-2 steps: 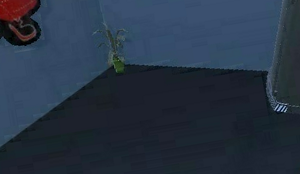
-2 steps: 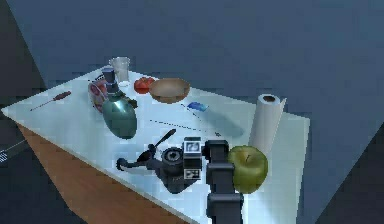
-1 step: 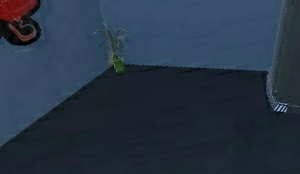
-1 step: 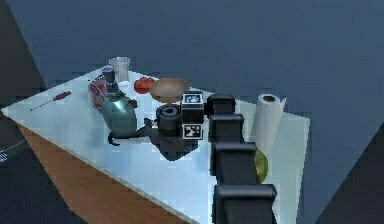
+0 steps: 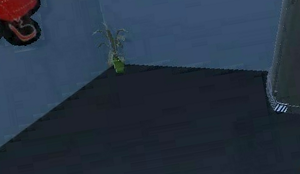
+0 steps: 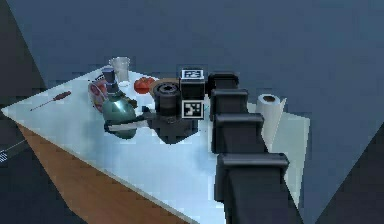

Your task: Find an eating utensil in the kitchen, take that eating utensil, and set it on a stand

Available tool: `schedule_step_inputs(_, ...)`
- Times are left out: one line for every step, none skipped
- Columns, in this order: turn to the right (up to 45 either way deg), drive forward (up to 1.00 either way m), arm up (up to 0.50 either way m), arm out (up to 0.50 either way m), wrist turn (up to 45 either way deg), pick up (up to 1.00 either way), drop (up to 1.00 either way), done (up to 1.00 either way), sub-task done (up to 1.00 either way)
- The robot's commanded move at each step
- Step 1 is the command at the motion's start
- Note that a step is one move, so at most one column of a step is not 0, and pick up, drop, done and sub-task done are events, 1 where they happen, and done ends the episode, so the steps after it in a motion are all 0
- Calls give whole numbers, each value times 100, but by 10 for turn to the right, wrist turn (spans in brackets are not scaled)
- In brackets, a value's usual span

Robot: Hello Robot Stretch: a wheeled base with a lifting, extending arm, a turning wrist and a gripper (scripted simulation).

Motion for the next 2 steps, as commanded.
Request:
schedule_step_inputs(0, 0, 0, 0, -450, 0, 0, 0, 0)
schedule_step_inputs(0, 0, 0, 0, -450, 0, 0, 0, 0)
